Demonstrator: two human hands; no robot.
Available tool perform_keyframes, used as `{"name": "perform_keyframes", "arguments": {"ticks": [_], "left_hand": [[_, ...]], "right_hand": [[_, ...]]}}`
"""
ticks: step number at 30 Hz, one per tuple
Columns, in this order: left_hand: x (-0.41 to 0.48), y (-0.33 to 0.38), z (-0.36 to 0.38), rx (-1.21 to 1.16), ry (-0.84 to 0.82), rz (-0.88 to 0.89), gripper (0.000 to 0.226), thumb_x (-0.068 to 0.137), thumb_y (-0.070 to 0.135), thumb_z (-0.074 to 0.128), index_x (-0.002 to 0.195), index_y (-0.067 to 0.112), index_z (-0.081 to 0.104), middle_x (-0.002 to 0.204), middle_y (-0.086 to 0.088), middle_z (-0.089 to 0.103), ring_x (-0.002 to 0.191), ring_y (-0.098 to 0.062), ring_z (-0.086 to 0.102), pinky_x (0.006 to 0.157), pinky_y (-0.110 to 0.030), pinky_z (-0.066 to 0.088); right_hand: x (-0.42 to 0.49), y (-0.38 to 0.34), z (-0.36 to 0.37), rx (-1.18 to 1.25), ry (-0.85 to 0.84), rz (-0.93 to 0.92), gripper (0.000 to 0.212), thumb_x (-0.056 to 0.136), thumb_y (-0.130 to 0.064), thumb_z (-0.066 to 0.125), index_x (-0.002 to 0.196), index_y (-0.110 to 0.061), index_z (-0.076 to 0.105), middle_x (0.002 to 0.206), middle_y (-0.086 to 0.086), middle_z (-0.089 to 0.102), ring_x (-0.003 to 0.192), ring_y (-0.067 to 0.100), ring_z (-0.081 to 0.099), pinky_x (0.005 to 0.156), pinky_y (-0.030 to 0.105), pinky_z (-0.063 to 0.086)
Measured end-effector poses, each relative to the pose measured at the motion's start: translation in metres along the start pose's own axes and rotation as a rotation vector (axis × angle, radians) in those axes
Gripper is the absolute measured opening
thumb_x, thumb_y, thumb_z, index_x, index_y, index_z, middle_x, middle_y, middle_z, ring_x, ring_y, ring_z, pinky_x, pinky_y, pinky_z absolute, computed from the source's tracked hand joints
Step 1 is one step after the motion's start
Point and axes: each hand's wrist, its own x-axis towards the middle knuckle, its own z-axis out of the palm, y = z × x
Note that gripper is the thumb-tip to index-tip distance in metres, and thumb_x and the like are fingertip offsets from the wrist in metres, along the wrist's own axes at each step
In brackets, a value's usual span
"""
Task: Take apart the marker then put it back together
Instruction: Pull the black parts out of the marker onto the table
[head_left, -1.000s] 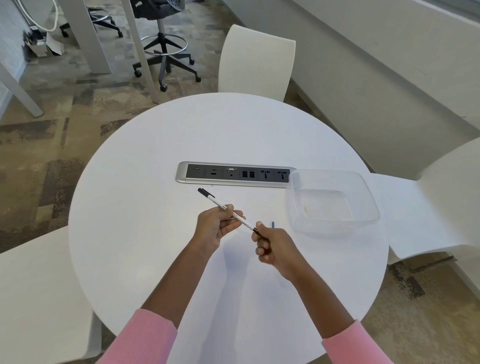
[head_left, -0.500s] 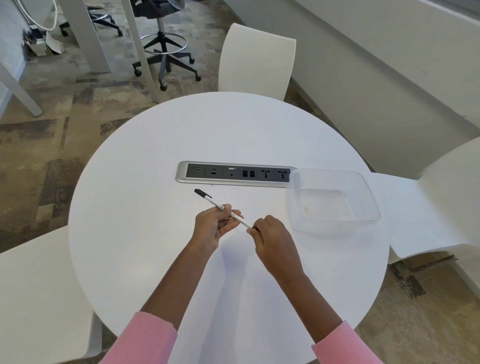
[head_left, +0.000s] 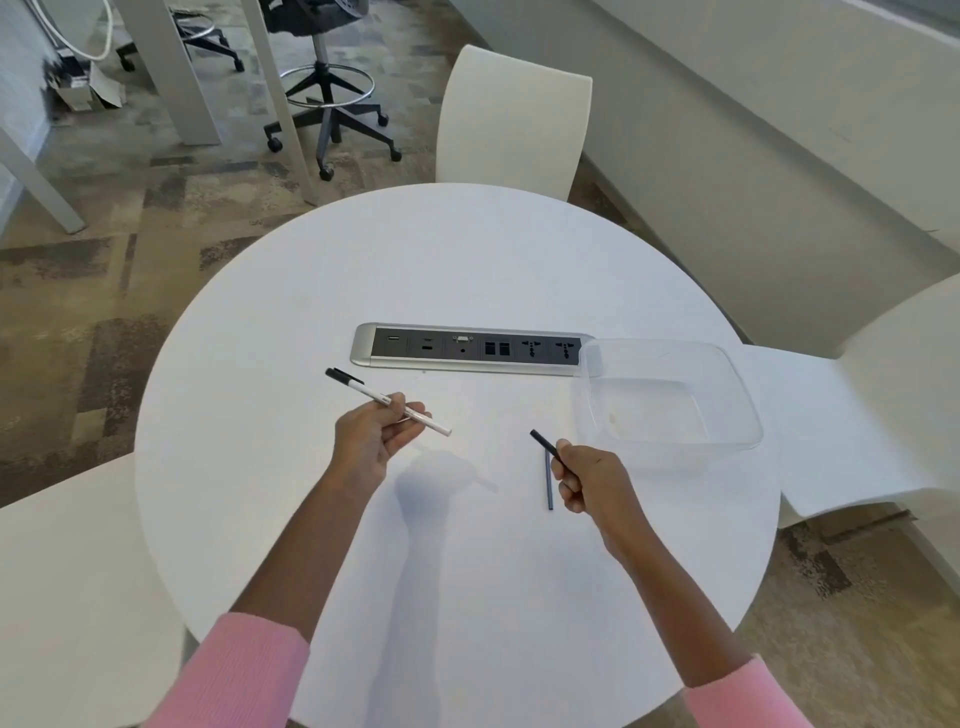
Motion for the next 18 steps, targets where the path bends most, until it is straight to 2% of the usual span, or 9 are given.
{"name": "perform_keyframes", "arguments": {"ticks": [4, 6, 8, 10, 12, 18], "left_hand": [[-0.002, -0.012, 0.006, -0.025, -0.023, -0.038, 0.014, 0.089, 0.001, 0.052, 0.076, -0.002, 0.056, 0.052, -0.003, 0.071, 0.052, -0.015, 0.070, 0.051, -0.019, 0.057], [-0.002, -0.014, 0.004, -0.026, -0.017, -0.040, 0.014, 0.089, 0.001, 0.052, 0.077, -0.002, 0.056, 0.052, -0.003, 0.071, 0.052, -0.015, 0.070, 0.050, -0.019, 0.057], [-0.001, -0.016, 0.003, -0.023, -0.012, -0.045, 0.014, 0.089, 0.001, 0.053, 0.077, -0.002, 0.056, 0.052, -0.003, 0.071, 0.052, -0.015, 0.070, 0.050, -0.019, 0.057], [-0.002, -0.018, 0.002, -0.023, -0.010, -0.057, 0.014, 0.089, 0.001, 0.053, 0.077, -0.002, 0.057, 0.052, -0.004, 0.071, 0.052, -0.015, 0.070, 0.050, -0.019, 0.057], [-0.002, -0.020, 0.001, -0.025, -0.009, -0.067, 0.014, 0.089, 0.001, 0.053, 0.076, -0.001, 0.057, 0.052, -0.004, 0.071, 0.052, -0.016, 0.070, 0.051, -0.020, 0.057], [-0.002, -0.026, 0.002, 0.004, -0.024, -0.078, 0.012, 0.088, 0.001, 0.054, 0.078, 0.000, 0.058, 0.054, -0.003, 0.071, 0.053, -0.014, 0.070, 0.052, -0.020, 0.057]], "right_hand": [[0.016, 0.019, 0.009, -0.351, 0.074, -0.041, 0.032, 0.092, -0.019, 0.047, 0.063, -0.010, 0.059, 0.053, 0.001, 0.045, 0.049, 0.010, 0.041, 0.042, 0.011, 0.031], [0.022, 0.030, 0.015, -0.453, 0.127, -0.071, 0.024, 0.089, -0.015, 0.050, 0.068, -0.008, 0.058, 0.058, 0.000, 0.047, 0.055, 0.013, 0.043, 0.053, 0.021, 0.035], [0.026, 0.040, 0.020, -0.537, 0.206, -0.101, 0.018, 0.088, -0.014, 0.052, 0.076, -0.004, 0.061, 0.074, 0.009, 0.056, 0.068, 0.021, 0.052, 0.065, 0.029, 0.039], [0.029, 0.048, 0.025, -0.608, 0.274, -0.135, 0.015, 0.087, -0.014, 0.054, 0.087, -0.003, 0.064, 0.094, 0.017, 0.056, 0.086, 0.028, 0.056, 0.071, 0.031, 0.042], [0.032, 0.055, 0.028, -0.661, 0.291, -0.168, 0.014, 0.086, -0.012, 0.055, 0.091, -0.002, 0.063, 0.099, 0.019, 0.054, 0.094, 0.031, 0.055, 0.072, 0.033, 0.043], [0.037, 0.065, 0.036, -0.762, 0.277, -0.154, 0.013, 0.086, -0.010, 0.056, 0.096, -0.003, 0.060, 0.102, 0.018, 0.056, 0.101, 0.031, 0.053, 0.073, 0.035, 0.047]]}}
